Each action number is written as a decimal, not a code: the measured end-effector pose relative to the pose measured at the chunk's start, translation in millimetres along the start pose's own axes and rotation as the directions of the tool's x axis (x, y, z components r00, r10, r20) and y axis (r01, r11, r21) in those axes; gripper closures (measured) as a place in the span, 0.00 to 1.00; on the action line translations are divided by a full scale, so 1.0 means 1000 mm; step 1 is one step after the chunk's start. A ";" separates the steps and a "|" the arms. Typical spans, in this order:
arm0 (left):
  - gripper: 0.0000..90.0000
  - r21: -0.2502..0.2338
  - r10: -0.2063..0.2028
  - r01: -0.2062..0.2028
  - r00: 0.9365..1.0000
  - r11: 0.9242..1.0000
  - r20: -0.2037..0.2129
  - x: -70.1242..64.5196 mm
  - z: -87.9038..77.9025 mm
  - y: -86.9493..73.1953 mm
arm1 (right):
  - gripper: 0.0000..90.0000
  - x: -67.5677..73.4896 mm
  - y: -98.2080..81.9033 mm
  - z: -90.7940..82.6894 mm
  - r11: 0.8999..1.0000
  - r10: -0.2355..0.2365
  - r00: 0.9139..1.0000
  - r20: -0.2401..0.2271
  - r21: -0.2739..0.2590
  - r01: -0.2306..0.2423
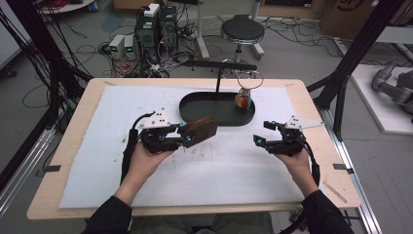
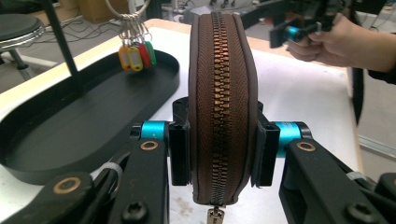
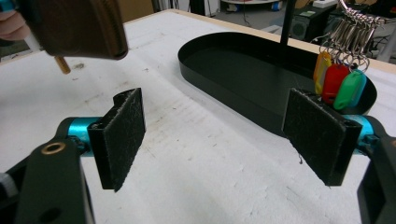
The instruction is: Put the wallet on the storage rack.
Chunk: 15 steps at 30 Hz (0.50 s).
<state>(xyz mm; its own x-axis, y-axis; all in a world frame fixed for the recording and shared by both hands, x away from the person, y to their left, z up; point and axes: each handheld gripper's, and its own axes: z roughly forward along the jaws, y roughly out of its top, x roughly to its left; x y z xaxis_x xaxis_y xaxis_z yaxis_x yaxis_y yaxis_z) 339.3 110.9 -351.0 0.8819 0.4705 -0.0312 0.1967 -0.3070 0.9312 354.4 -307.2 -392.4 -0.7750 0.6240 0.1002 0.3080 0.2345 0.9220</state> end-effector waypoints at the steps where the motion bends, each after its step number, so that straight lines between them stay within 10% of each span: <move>1: 0.74 -0.002 0.002 -0.002 1.000 1.000 -0.004 0.002 0.001 0.001 | 0.24 0.000 0.000 0.000 1.000 -0.001 1.000 -0.001 -0.001 0.001; 15: 0.74 0.029 0.010 -0.009 0.998 1.000 -0.056 0.025 0.027 0.017 | 0.24 -0.002 0.000 0.000 1.000 0.005 1.000 0.021 -0.001 -0.005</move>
<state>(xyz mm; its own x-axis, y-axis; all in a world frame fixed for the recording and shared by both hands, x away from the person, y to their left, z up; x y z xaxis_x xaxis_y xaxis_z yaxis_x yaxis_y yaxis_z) 376.6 95.2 -346.1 0.8586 0.5126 -0.0015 0.2015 -0.3349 0.9205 355.8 -307.9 -392.8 -0.7615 0.6409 0.0969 0.3116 0.2309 0.9217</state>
